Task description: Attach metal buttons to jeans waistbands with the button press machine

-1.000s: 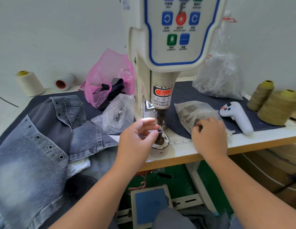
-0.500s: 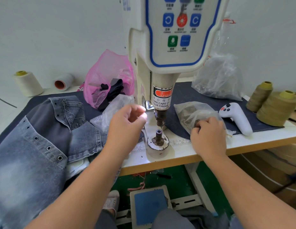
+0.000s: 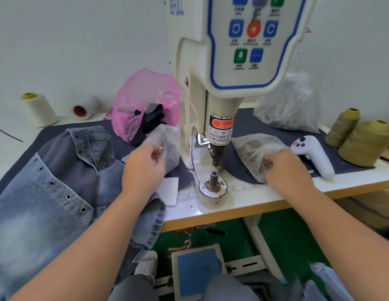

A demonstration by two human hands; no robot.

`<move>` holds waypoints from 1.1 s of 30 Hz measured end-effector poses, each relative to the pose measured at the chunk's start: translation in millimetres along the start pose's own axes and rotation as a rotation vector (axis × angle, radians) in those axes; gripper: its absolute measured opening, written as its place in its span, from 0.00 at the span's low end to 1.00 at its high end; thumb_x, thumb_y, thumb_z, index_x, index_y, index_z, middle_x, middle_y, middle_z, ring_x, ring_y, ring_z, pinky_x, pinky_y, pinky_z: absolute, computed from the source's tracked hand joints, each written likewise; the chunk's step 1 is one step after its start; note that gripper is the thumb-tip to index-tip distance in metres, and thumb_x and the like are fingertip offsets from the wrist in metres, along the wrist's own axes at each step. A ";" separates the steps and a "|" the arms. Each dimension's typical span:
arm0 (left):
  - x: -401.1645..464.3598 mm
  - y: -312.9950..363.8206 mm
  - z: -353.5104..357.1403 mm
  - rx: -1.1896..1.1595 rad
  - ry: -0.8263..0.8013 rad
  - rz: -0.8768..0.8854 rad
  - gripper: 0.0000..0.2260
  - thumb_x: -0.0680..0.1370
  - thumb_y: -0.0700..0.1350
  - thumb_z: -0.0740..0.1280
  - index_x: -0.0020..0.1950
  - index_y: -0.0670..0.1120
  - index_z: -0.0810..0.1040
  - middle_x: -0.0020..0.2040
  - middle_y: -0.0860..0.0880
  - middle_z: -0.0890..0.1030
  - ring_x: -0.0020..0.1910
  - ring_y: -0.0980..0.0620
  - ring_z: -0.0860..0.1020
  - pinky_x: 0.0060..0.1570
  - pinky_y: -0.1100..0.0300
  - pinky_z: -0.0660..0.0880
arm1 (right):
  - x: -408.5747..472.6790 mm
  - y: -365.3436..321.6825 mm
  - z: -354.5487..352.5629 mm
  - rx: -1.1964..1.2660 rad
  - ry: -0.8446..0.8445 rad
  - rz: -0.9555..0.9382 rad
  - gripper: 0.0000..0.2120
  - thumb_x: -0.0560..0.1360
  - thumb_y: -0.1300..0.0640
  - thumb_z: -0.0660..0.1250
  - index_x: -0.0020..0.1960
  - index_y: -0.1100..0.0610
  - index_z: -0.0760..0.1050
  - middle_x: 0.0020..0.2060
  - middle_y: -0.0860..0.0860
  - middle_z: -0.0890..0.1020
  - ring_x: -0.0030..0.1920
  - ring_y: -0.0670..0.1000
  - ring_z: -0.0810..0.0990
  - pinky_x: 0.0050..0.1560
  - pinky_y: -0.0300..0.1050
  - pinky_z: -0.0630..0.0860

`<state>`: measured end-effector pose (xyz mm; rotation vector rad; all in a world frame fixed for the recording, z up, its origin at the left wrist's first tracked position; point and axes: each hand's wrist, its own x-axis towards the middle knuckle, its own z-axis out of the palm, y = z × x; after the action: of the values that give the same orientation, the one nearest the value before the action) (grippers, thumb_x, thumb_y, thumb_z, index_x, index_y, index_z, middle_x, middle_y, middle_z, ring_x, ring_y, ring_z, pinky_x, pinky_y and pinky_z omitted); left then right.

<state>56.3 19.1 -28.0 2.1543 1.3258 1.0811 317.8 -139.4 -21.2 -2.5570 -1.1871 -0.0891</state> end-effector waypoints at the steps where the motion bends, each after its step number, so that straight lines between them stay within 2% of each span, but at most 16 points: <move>1: -2.5 -4.3 1.7 0.025 -0.004 0.001 0.08 0.77 0.39 0.65 0.54 0.45 0.81 0.46 0.52 0.79 0.46 0.51 0.76 0.44 0.56 0.71 | 1.5 0.7 -1.9 -0.035 -0.019 -0.012 0.11 0.77 0.65 0.60 0.54 0.62 0.79 0.57 0.57 0.73 0.45 0.53 0.69 0.45 0.47 0.70; 5: -2.6 -9.9 5.0 0.063 -0.017 0.014 0.08 0.77 0.39 0.65 0.54 0.45 0.80 0.49 0.51 0.80 0.51 0.47 0.75 0.47 0.52 0.72 | 9.5 0.6 -5.8 -0.076 -0.099 -0.011 0.09 0.79 0.62 0.62 0.50 0.63 0.80 0.54 0.56 0.72 0.46 0.54 0.74 0.48 0.48 0.74; 8: -1.8 -10.0 5.0 0.075 -0.025 0.004 0.07 0.77 0.40 0.65 0.54 0.45 0.80 0.49 0.50 0.80 0.49 0.49 0.74 0.45 0.54 0.71 | 11.6 0.5 -4.9 -0.063 -0.083 -0.059 0.10 0.79 0.63 0.61 0.51 0.63 0.81 0.55 0.58 0.74 0.50 0.56 0.75 0.51 0.48 0.74; 14: -1.4 -10.3 6.0 0.105 -0.043 0.014 0.07 0.77 0.40 0.65 0.53 0.45 0.80 0.48 0.50 0.80 0.47 0.50 0.74 0.44 0.55 0.70 | 10.3 -0.9 -4.3 -0.011 -0.090 -0.050 0.10 0.78 0.63 0.61 0.51 0.61 0.81 0.47 0.54 0.78 0.45 0.56 0.77 0.48 0.52 0.78; 17: -1.6 -10.9 6.1 0.100 -0.047 0.009 0.07 0.77 0.41 0.65 0.54 0.45 0.79 0.48 0.50 0.79 0.46 0.50 0.75 0.43 0.55 0.71 | 7.9 -1.4 -5.1 0.063 -0.047 -0.072 0.08 0.78 0.62 0.63 0.48 0.56 0.81 0.40 0.50 0.75 0.41 0.53 0.76 0.41 0.48 0.74; 19: -1.6 -11.1 6.1 0.103 -0.050 0.005 0.07 0.77 0.41 0.65 0.54 0.46 0.79 0.48 0.51 0.79 0.45 0.49 0.75 0.42 0.55 0.71 | 6.7 -2.7 -5.5 0.072 -0.051 -0.083 0.08 0.79 0.60 0.64 0.46 0.56 0.82 0.38 0.50 0.76 0.40 0.53 0.76 0.41 0.47 0.73; 26: -1.2 -12.1 7.1 0.110 -0.055 -0.001 0.07 0.76 0.41 0.65 0.53 0.46 0.79 0.48 0.51 0.79 0.45 0.49 0.75 0.41 0.56 0.68 | 4.6 -7.3 -0.8 -0.047 -0.085 -0.046 0.09 0.81 0.58 0.59 0.48 0.58 0.77 0.45 0.54 0.78 0.48 0.56 0.77 0.45 0.46 0.69; 29: -1.5 -11.9 6.5 0.105 -0.048 0.014 0.07 0.76 0.40 0.65 0.53 0.45 0.79 0.47 0.52 0.78 0.45 0.50 0.74 0.41 0.57 0.68 | 1.7 -8.1 1.1 -0.100 -0.034 -0.060 0.08 0.81 0.59 0.59 0.43 0.57 0.72 0.43 0.52 0.76 0.43 0.53 0.74 0.42 0.44 0.66; 33: -1.4 -12.0 6.8 0.107 -0.051 0.017 0.07 0.76 0.40 0.65 0.53 0.45 0.79 0.47 0.51 0.78 0.45 0.50 0.75 0.40 0.57 0.68 | 2.0 -5.1 1.8 -0.053 -0.012 -0.058 0.10 0.80 0.60 0.60 0.40 0.56 0.73 0.39 0.51 0.76 0.38 0.51 0.73 0.37 0.43 0.65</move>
<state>54.3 24.1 -40.7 2.2577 1.3736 0.9756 315.2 -134.2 -21.2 -2.5717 -1.2805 -0.1203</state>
